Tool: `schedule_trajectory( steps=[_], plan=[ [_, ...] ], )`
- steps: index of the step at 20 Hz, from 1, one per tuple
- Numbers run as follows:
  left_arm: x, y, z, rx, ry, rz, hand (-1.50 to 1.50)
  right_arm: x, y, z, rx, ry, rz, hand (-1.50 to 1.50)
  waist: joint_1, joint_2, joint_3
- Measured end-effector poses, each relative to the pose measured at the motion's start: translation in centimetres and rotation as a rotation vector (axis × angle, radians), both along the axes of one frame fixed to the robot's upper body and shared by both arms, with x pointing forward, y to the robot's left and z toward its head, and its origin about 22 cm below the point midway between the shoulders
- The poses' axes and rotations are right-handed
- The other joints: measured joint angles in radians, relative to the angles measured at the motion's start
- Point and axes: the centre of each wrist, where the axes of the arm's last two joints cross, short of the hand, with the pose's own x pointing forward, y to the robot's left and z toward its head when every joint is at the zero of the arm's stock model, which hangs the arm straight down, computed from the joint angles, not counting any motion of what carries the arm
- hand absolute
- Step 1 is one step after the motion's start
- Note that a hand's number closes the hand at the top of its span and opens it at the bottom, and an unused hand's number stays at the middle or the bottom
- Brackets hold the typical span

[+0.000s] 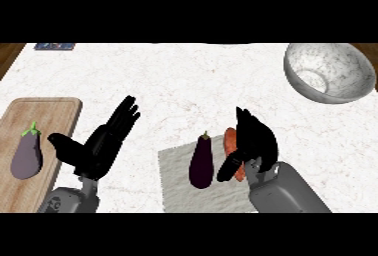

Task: Pick the sweet potato from the placemat and place it in the bowl

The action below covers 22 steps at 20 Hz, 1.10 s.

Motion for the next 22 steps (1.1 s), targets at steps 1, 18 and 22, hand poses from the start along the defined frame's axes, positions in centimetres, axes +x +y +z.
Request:
schedule_trajectory(
  steps=[1,18,22],
  plan=[
    [0.0,0.2,-0.2,0.004,0.002,0.001,0.00,0.1,0.2,0.1,0.002,-0.002,-0.001,-1.50,-0.001,0.000,0.000],
    [-0.1,-0.4,-0.2,0.003,-0.006,-0.007,0.00,0.5,0.6,-2.7,-0.061,0.025,-0.053,-1.50,0.000,0.001,0.002],
    [0.0,-0.4,-0.2,0.003,-0.002,-0.005,0.00,0.4,0.6,-3.2,-0.073,0.023,-0.065,-1.50,0.000,0.001,0.002]
  ],
)
